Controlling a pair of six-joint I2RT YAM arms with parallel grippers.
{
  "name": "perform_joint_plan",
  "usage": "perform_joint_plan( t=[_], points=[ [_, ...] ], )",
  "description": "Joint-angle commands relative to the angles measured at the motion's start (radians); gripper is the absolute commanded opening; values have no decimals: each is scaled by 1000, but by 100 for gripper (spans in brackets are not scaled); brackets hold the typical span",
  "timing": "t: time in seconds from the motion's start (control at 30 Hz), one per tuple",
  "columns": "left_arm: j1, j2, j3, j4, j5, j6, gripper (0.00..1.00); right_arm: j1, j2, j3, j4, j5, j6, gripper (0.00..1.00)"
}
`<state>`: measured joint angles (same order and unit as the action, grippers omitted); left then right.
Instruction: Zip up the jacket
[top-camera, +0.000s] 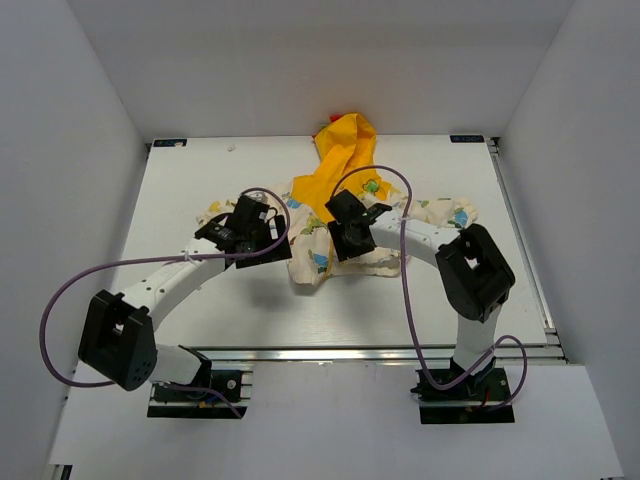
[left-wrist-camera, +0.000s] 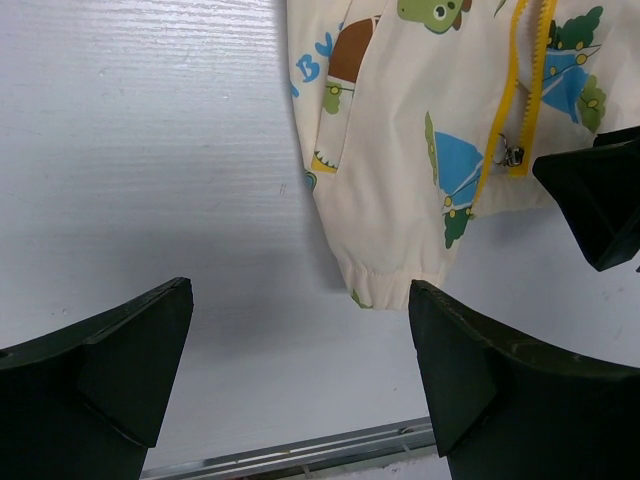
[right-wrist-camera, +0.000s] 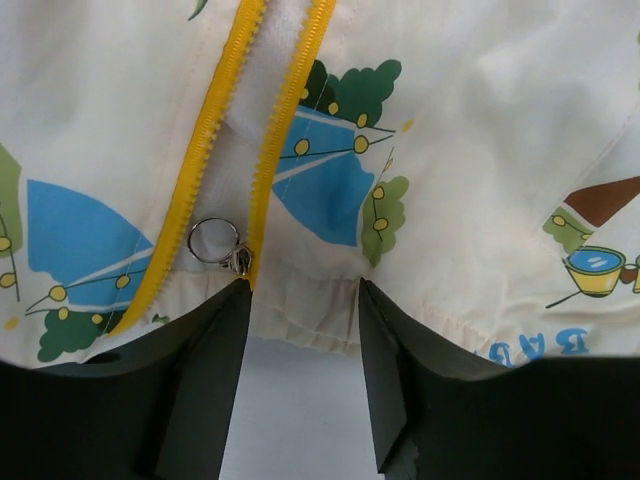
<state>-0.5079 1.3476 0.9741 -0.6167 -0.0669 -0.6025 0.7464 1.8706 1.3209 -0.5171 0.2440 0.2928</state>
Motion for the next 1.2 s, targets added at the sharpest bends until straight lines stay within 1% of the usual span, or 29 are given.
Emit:
perform_joint_plan(
  t=[0.0,0.23,0.27,0.3,0.4,0.43,0.47,0.63,0.7,0.73,0.77,0.9,1.03,1.17],
  points=[
    [-1,5,15,15,1,-3,98,-2,41,34,29,20,20,52],
    [-1,38,32,12,7,-2,98,-1,84,31,60,29,28,49],
    [-1,44,37,11,7,-2,98,-1,87,28,65,29,29,47],
    [-1,45,41,11,10,-2,98,-1,87,28,68,29,31,36],
    [-1,48,40,17,15,-2,98,-1,81,27,77,37,39,19],
    [-1,48,38,17,16,-3,98,-1,76,29,71,47,37,5],
    [-1,50,40,20,19,-3,98,-1,59,29,66,54,34,1],
    [-1,54,38,26,30,-11,98,-2,-25,26,35,103,23,0],
    [-1,51,38,29,36,-13,98,-1,-103,2,38,94,11,0],
    [-1,51,38,29,36,-13,98,-2,-103,-9,43,84,6,0],
    [-1,50,35,28,36,-16,98,-1,-144,-21,45,72,5,0],
    [-1,44,26,29,32,-29,98,-1,-250,-109,40,-37,-17,0],
    [-1,51,18,32,38,-40,98,-1,-359,-230,37,-139,-38,0],
    [-1,65,14,48,61,-48,98,-1,-399,-377,63,-230,-64,0]
  ],
)
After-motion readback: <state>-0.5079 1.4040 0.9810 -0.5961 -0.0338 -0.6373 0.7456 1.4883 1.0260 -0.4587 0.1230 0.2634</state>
